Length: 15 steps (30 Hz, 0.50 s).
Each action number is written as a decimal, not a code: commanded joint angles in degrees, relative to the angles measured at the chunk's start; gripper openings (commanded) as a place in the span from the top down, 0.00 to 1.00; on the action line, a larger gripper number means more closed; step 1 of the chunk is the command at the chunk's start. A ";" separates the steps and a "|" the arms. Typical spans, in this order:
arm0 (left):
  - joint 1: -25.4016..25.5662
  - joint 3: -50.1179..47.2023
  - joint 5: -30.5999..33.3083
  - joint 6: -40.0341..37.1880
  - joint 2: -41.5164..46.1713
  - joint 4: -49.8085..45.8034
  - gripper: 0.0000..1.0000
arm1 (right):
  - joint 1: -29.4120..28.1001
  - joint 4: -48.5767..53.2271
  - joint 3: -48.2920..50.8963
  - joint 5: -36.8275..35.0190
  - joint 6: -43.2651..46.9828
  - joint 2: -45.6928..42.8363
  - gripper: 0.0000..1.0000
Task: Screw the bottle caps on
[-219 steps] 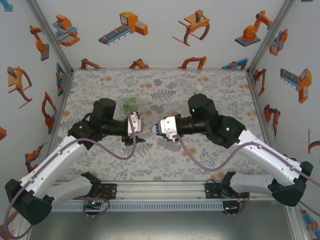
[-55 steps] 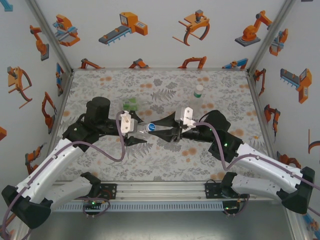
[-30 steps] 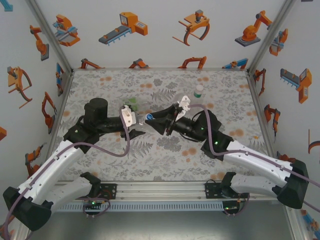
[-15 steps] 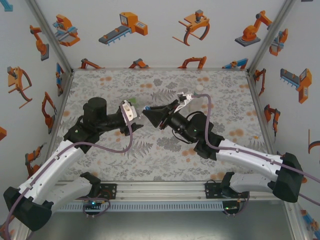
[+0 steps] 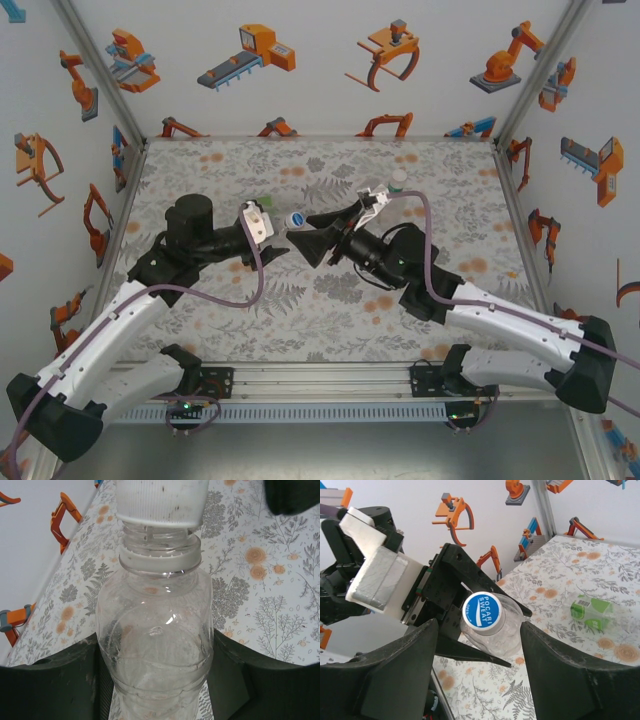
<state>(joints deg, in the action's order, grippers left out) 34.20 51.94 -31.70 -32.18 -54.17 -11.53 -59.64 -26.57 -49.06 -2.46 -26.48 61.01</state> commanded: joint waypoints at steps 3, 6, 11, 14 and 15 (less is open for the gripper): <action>0.17 0.05 -3.36 -0.44 0.80 0.81 1.00 | -0.35 8.27 -3.69 1.04 6.96 -4.37 0.35; 0.12 0.64 -5.25 -1.58 0.40 -0.85 1.00 | -0.36 15.93 -5.83 0.94 14.08 -7.30 0.35; 0.15 3.68 -10.86 -4.59 -2.52 -7.45 1.00 | -0.20 34.48 -12.80 8.37 31.72 -9.18 0.38; 0.39 6.01 -14.79 -6.51 -4.81 -12.11 1.00 | -0.21 45.99 -17.97 14.93 41.46 -8.20 0.41; 0.58 6.65 -15.73 -7.17 -5.51 -13.43 1.00 | -0.22 49.07 -19.75 16.42 44.12 -7.58 0.42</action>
<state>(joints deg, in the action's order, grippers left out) 34.26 55.48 -40.88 -35.88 -58.22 -19.09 -59.61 7.29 -64.47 6.52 3.22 52.60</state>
